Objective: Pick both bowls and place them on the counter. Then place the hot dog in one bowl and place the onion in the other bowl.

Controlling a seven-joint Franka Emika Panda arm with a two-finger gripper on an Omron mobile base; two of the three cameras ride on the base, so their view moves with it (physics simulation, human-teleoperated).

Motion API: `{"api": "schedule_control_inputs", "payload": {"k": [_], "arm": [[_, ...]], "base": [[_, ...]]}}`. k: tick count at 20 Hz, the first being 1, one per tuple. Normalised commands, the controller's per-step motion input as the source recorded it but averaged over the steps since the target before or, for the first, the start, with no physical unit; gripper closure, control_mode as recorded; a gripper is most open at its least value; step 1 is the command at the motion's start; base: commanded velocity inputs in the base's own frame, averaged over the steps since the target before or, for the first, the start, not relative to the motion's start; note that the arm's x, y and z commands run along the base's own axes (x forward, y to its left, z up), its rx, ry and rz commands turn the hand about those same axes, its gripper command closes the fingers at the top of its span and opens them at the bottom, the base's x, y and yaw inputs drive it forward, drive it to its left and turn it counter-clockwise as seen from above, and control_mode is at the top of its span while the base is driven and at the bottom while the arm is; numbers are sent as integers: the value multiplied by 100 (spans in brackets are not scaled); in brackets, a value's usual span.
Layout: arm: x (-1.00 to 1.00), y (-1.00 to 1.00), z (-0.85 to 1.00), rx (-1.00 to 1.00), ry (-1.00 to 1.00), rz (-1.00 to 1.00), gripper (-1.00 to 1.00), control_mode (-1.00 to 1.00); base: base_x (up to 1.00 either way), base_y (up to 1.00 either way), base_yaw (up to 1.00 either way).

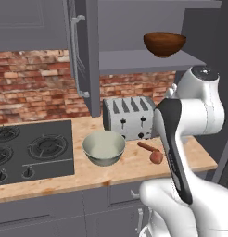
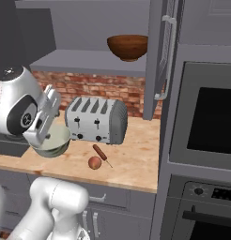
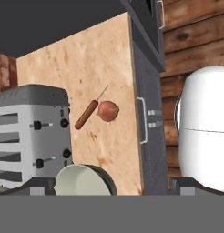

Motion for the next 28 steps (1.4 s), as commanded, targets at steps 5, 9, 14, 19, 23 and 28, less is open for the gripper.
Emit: {"api": "schedule_control_inputs", "payload": {"k": [5, 9, 14, 19, 23, 28], "arm": [[-5, -17, 49, -9, -23, -10, -100, -100], [0, -10, 49, -11, -31, -16, -100, -100], [1, -13, 44, -18, -30, -22, -100, -100], [10, -17, 54, -9, -14, -17, -100, -100], [19, -21, 50, -2, 0, -12, -100, -100], [34, -22, 33, 0, 0, -5, -100, -100]], "base": [[0, 0, 0], [0, 0, 0], [0, 0, 0], [0, 0, 0], [0, 0, 0], [0, 0, 0]]}}
